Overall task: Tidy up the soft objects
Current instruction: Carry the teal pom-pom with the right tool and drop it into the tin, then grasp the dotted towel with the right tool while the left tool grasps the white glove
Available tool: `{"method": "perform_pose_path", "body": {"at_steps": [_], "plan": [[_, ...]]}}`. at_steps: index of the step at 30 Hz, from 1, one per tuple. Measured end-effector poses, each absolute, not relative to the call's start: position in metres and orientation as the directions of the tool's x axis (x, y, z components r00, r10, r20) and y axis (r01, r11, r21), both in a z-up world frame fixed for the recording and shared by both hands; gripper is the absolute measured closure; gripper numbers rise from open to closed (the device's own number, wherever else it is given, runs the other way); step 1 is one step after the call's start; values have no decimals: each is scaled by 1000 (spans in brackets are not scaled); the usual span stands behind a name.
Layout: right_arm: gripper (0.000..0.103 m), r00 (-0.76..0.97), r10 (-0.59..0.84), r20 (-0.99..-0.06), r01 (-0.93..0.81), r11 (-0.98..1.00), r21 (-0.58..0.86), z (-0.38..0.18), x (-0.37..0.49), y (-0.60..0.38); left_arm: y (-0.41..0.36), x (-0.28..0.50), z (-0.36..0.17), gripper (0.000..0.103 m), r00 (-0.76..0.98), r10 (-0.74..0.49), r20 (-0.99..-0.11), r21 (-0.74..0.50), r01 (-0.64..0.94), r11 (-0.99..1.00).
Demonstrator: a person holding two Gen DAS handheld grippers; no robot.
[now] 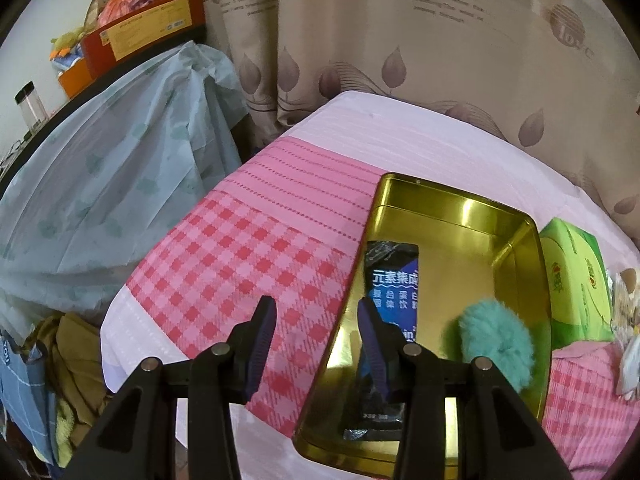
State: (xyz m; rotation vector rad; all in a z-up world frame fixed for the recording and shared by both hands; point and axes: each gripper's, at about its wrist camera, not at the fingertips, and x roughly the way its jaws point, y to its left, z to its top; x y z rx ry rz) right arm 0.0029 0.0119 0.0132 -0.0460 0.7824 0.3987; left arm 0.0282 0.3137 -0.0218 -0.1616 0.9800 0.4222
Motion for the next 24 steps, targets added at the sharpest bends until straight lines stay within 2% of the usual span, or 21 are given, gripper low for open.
{"method": "perform_pose_path", "body": {"at_steps": [3,6,8,10,14,24], "plan": [[30,677,240,-696,-254,963,86,16,2,-47,308,29,-21,60,487,274,-829,66,-402,913],[22,700,144,-699,-140,988,63,14,0,-101,301,29,-20,59,492,264,-829,67,-380,922],[19,705,79,-705,-70,997,42,10,0,-133,294,29,-19,53,497,264,-827,78,-364,928],[19,693,31,-721,-11,999,33,2,0,-162,287,29,-17,52,505,258,-824,83,-343,936],[15,649,-8,-761,57,998,38,-22,5,-202,268,31,-14,51,516,257,-817,115,-290,950],[14,586,-18,-810,70,997,29,-71,27,-225,200,25,-7,48,540,180,-822,125,-137,983]]}}
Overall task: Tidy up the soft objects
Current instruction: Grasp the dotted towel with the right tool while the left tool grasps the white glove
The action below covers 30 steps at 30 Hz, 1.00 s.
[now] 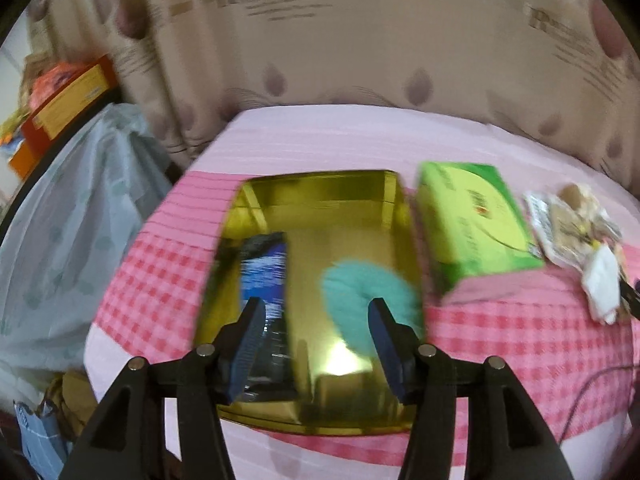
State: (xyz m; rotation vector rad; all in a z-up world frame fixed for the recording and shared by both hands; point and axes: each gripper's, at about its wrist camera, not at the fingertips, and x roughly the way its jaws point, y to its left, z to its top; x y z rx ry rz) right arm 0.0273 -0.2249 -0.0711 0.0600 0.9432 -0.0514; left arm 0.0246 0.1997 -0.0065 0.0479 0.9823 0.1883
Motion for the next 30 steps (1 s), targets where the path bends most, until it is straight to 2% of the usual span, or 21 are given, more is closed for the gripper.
{"method": "perform_pose_path", "body": {"at_steps": [3,4,10,12,20,30], "plan": [[14,577,-30,-816,77,997,18,-81,32,-229,171,26,-8,48,539,155,-828,135,-77,988],[17,577,-36,-816,76,997,9,-84,33,-229,163,27,-8,48,541,145,-828,134,-61,989],[53,604,-21,-797,55,998,16,-85,29,-231,94,28,-8,48,546,71,-835,138,83,987],[58,607,-26,-794,60,998,13,-85,27,-232,70,29,-9,48,544,40,-838,132,132,982],[60,609,-103,-787,105,993,-48,-83,5,-256,-9,30,-15,48,495,-97,-864,64,298,952],[58,609,-67,-790,140,990,24,-85,-4,-283,-90,34,-29,47,394,-208,-895,-40,392,919]]}}
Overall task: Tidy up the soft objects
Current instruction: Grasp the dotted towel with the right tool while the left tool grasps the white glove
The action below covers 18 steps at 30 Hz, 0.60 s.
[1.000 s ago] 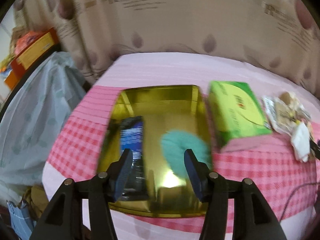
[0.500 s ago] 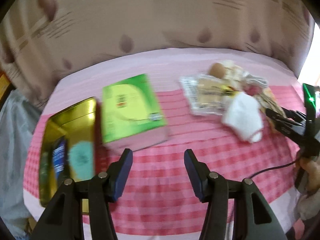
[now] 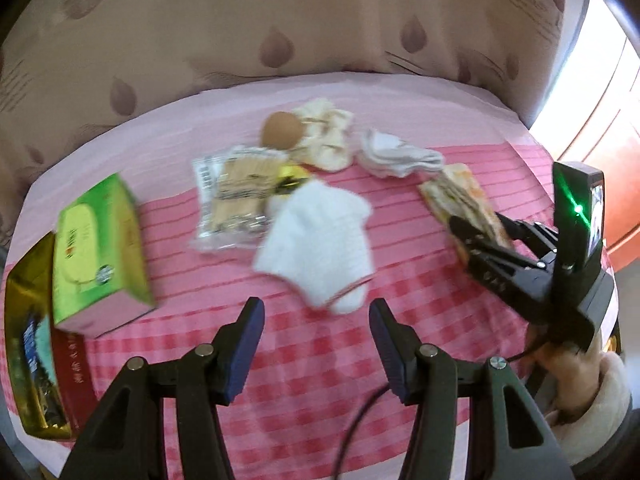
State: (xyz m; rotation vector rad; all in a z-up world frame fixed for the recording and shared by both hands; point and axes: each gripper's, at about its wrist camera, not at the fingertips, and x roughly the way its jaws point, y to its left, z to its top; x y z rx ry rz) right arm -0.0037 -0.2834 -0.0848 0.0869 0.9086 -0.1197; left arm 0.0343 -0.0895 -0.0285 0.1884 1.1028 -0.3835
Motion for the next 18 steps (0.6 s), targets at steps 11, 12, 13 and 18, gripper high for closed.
{"method": "perform_pose_path", "body": {"at_steps": [11,12,13,18], "plan": [[54,611,-29,-791,133,989,66,-85,-5,-289,-142,59,-56,47,392,-106,-914,29,323,946],[54,611,-26,-791,132,989,69,-85,-5,-289,-145,63,-60,47,396,-88,-914,42,308,950],[53,611,-24,-791,131,989,71,-85,-5,-289,-146,66,-64,47,402,-67,-913,58,293,954],[51,609,-22,-793,124,990,68,-84,-4,-287,-145,77,-83,47,400,-11,-916,103,263,959]]}}
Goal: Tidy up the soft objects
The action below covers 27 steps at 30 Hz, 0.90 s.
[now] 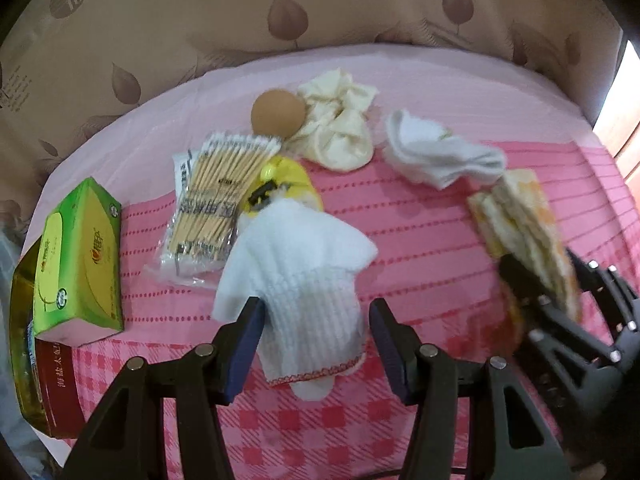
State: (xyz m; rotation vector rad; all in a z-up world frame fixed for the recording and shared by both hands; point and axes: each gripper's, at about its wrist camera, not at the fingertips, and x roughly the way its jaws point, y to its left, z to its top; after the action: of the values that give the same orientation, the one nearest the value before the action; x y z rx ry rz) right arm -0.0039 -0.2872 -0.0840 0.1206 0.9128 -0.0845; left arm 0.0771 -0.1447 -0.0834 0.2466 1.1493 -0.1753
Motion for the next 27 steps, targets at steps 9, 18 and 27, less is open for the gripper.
{"method": "perform_pose_path", "body": {"at_steps": [9,18,27], "plan": [[50,608,-23,-794,123,990,66,-83,-4,-285,-117,77,-83,80,387,-122,-914,-13,271,963],[50,607,-24,-794,122,990,64,-83,-3,-285,-104,50,-65,80,399,-172,-900,-35,328,944],[50,606,-26,-795,120,991,59,-84,-3,-284,-83,43,-33,80,451,-163,-878,-26,296,955]]}}
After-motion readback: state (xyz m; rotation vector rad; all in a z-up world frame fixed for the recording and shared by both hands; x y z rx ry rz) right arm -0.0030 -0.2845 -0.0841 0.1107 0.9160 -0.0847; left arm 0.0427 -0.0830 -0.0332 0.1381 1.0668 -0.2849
